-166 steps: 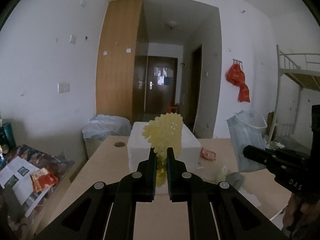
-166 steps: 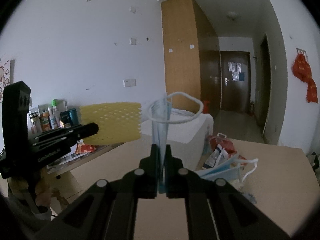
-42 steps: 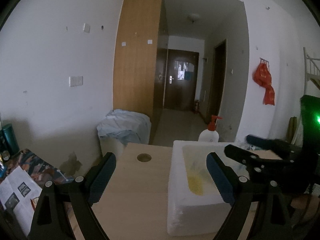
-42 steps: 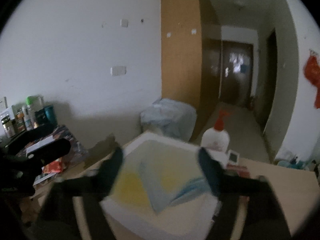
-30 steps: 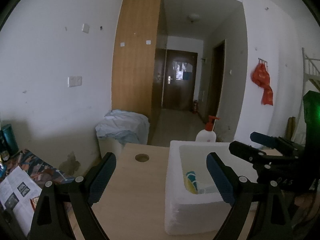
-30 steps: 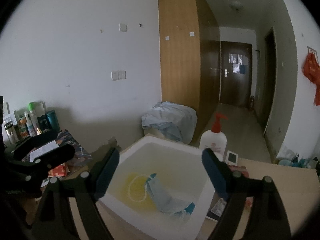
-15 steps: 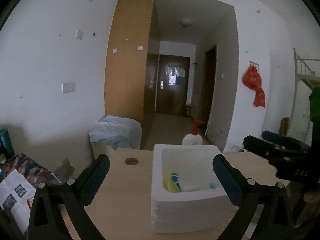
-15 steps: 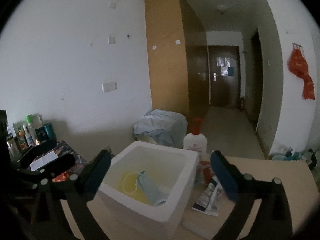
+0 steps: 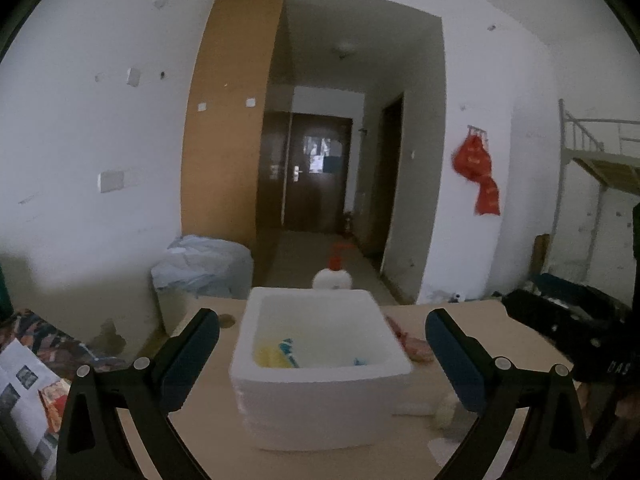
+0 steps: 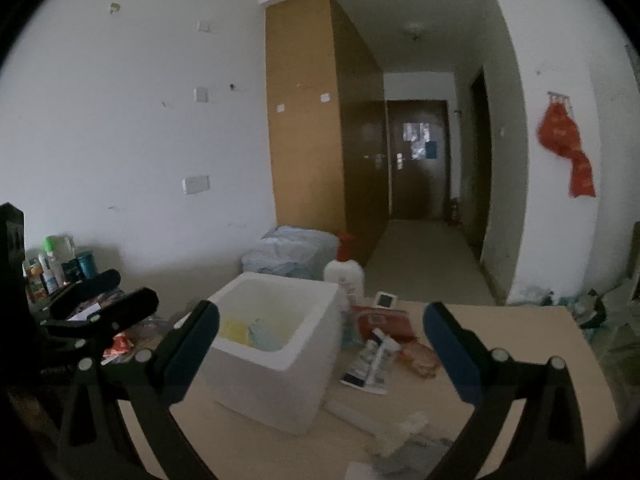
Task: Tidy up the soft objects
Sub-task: 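Withdraw both open tools from the foam box back toward the table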
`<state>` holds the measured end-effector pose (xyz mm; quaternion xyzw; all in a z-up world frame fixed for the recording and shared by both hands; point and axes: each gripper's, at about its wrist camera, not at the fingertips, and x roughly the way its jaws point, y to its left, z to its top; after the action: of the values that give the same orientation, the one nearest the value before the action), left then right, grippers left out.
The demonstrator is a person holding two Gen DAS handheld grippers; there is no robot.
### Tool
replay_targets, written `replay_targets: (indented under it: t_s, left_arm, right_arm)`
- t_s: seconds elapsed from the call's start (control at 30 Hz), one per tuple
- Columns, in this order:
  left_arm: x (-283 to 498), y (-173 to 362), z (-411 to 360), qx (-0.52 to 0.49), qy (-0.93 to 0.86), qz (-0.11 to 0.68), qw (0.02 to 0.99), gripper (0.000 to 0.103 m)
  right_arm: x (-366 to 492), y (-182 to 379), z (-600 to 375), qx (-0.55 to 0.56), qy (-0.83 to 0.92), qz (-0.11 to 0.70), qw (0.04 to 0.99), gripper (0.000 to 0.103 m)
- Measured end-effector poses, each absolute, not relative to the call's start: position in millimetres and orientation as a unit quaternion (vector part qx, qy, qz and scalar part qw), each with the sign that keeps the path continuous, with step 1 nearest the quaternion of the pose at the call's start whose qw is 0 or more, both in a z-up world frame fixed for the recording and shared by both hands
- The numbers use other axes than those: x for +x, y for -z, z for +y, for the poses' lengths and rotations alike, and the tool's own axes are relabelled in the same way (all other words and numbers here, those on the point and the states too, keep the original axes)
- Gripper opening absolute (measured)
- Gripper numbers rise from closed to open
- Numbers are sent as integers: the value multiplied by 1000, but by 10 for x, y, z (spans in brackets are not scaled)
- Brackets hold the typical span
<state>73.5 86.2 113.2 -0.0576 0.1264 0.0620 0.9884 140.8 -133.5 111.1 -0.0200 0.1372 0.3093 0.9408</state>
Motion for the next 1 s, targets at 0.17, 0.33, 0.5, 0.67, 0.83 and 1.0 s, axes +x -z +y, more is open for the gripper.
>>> replay_targets:
  t_s: [0.17,0.33,0.5,0.67,0.83,1.0]
  left_arm:
    - [636,-1164,613,-52,-43,120,990,103]
    - [540,-1146,412,-45,-27,119,992,103]
    - [465,-1108,266,-40,-11,117,992,103]
    - [400,-996,145,-34,3,115,993,103]
    - [295,-888,107,-43,12,102,994,103]
    - [233,-709,33,-43,26,100,994,103]
  right_arm:
    - [1169,-1109,-1626,-11,-294,112,949,103]
    - [1048,-1058,-1795,-8,-278,110,954,103]
    - [944,-960,-1982,-5,-260,111,959,103]
    - [870,-863,-2093,0,-247,110,963,103]
    - [823,-765,-2141,4,-235,108,966,103]
    - [769,-615,-2256,7,-216,104,971,103]
